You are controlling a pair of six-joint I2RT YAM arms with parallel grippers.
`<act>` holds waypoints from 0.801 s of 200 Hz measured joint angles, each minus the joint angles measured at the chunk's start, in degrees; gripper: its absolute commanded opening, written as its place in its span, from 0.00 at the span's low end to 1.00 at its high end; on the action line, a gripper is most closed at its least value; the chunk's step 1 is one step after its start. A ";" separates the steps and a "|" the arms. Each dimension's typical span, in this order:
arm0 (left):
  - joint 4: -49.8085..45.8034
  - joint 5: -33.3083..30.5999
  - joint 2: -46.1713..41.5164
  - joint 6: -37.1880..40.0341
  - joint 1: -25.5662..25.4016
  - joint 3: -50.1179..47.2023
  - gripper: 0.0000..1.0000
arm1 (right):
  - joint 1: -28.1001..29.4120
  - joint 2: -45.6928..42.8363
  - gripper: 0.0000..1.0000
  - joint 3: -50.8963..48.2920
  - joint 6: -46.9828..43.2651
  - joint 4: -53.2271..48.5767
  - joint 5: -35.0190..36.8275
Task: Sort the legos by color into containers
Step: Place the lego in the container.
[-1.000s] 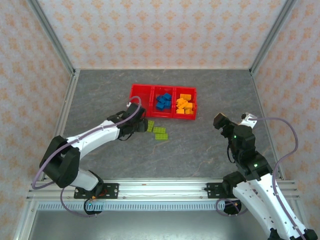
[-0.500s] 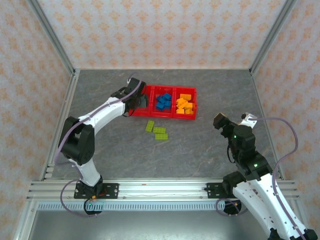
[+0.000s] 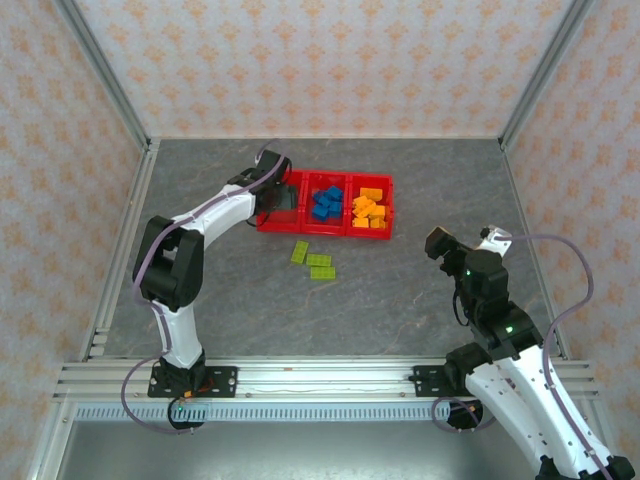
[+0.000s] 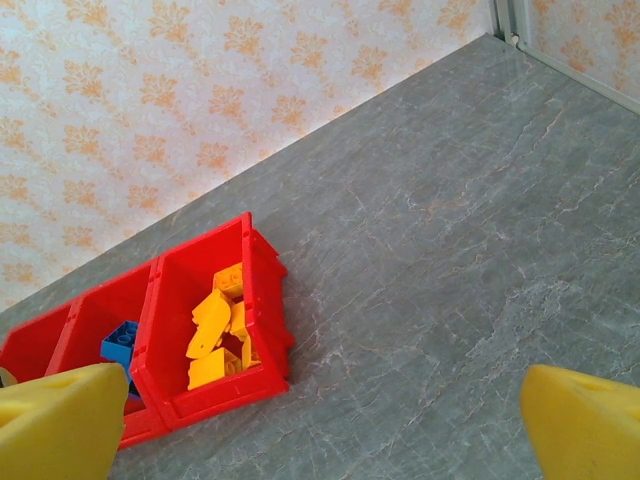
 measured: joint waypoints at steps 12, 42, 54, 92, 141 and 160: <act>0.28 -0.02 -0.26 -0.24 0.00 0.00 0.89 | 0.00 0.24 1.00 0.00 0.00 0.00 -0.02; 0.26 0.13 -0.92 -0.20 0.00 -0.02 0.99 | 0.00 0.79 1.00 0.00 -0.04 0.02 -0.22; 0.48 0.31 -1.51 -0.46 0.00 -0.59 0.99 | 0.00 0.90 1.00 0.00 -0.20 0.02 -0.33; 0.98 1.01 -6.25 -1.55 0.00 -5.25 0.99 | 0.00 0.92 1.00 0.00 -0.20 0.02 -0.50; 3.89 3.69 -11.47 -3.10 0.00 -14.80 0.99 | 0.00 0.92 1.00 0.00 -0.22 0.02 -0.87; 4.44 4.72 -14.49 -4.24 -0.02 -18.78 0.99 | 0.00 0.94 1.00 -0.02 -0.22 0.04 -1.05</act>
